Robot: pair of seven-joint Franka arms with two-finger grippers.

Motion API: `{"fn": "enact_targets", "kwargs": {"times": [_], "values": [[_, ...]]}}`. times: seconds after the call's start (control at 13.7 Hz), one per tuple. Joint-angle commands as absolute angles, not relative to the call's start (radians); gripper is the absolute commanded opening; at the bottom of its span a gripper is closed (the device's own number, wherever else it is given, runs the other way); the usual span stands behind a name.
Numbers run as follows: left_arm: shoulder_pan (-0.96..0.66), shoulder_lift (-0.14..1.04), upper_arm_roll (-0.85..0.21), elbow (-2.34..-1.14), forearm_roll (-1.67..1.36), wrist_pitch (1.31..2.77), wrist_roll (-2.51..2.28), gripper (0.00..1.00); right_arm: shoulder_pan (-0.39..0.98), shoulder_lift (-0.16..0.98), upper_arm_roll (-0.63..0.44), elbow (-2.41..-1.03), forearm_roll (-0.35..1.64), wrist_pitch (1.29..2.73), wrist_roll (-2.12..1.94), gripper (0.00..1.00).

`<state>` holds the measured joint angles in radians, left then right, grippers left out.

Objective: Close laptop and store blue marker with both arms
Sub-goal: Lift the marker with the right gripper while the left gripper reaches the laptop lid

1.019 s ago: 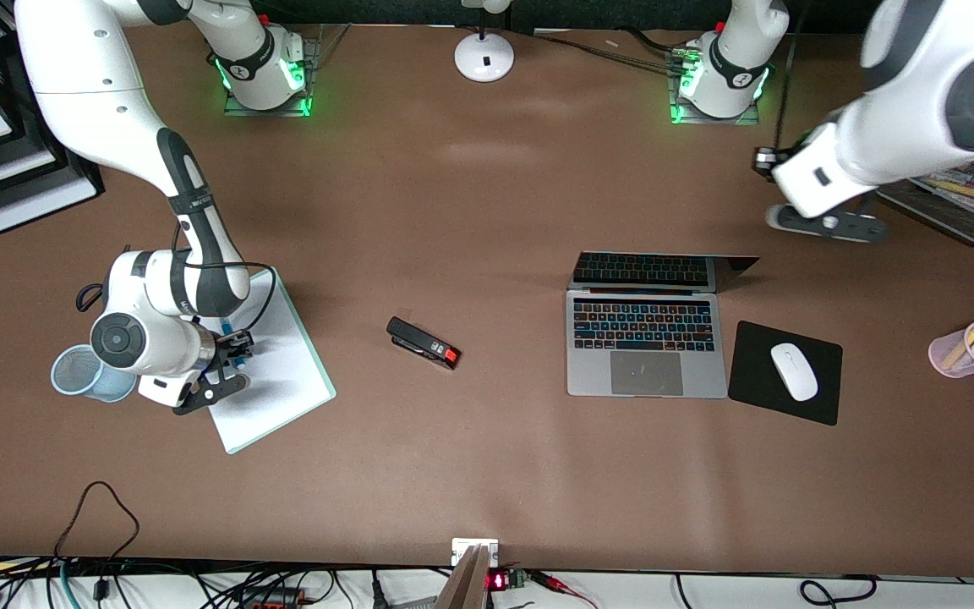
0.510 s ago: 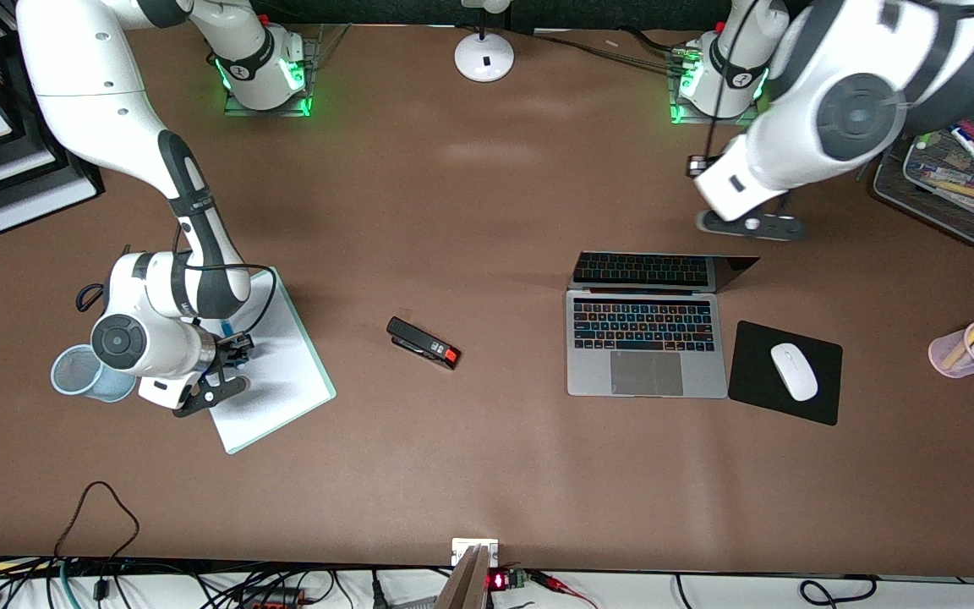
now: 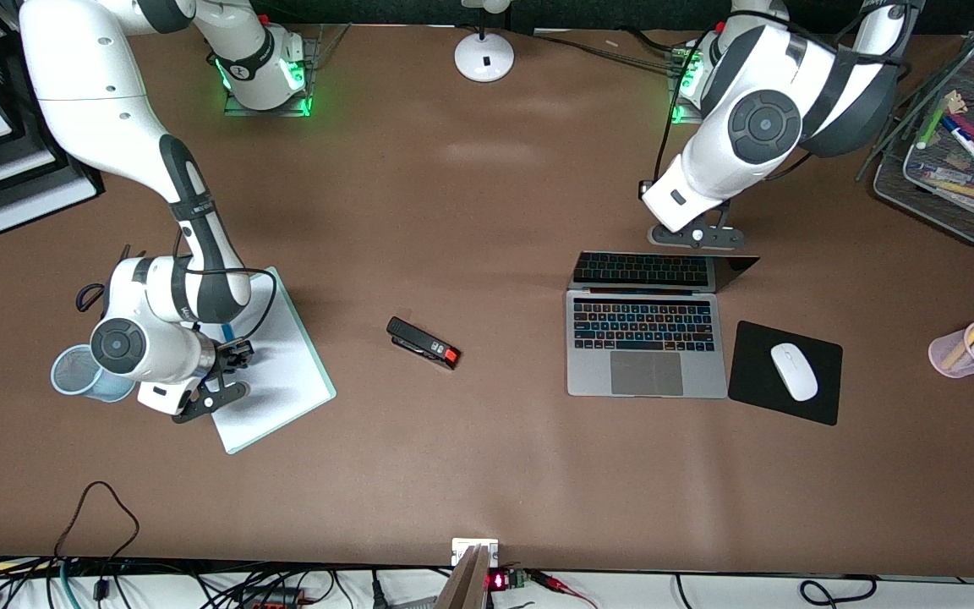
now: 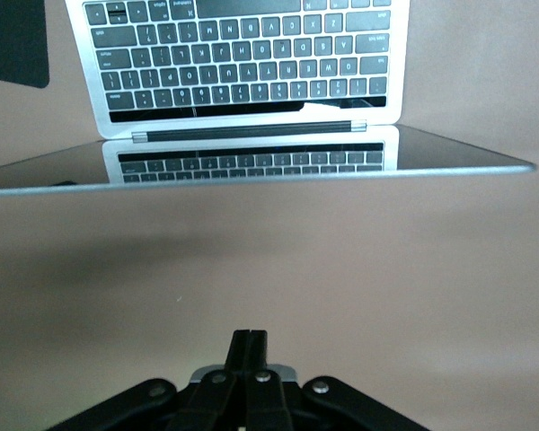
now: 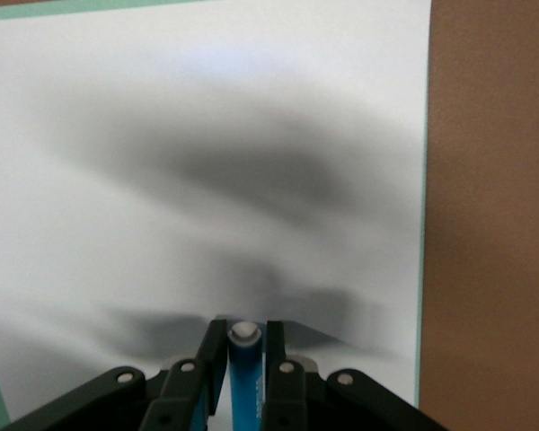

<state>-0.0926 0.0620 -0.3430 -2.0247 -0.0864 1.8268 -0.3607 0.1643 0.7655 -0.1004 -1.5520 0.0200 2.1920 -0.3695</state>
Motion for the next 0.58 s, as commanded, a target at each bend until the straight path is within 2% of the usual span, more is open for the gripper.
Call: {"fn": "enact_targets", "kwargs": {"times": [0.0, 0.29, 0.51], "values": [[-0.086, 0.072, -0.342, -2.052, -0.084, 1.902, -0.364, 0.0, 0.163, 0.779, -0.098, -1.529, 0.023, 2.192, -0.387, 0.24], [-0.072, 0.15, -0.338, -2.036, -0.008, 2.025, -0.359, 0.0, 0.161, 0.779, -0.098, -1.531, 0.026, 2.191, -0.382, 0.25], [-0.048, 0.202, -0.333, -2.007, 0.029, 2.103, -0.348, 0.0, 0.161, 0.779, -0.098, -1.531, 0.026, 2.189, -0.383, 0.19]]}}
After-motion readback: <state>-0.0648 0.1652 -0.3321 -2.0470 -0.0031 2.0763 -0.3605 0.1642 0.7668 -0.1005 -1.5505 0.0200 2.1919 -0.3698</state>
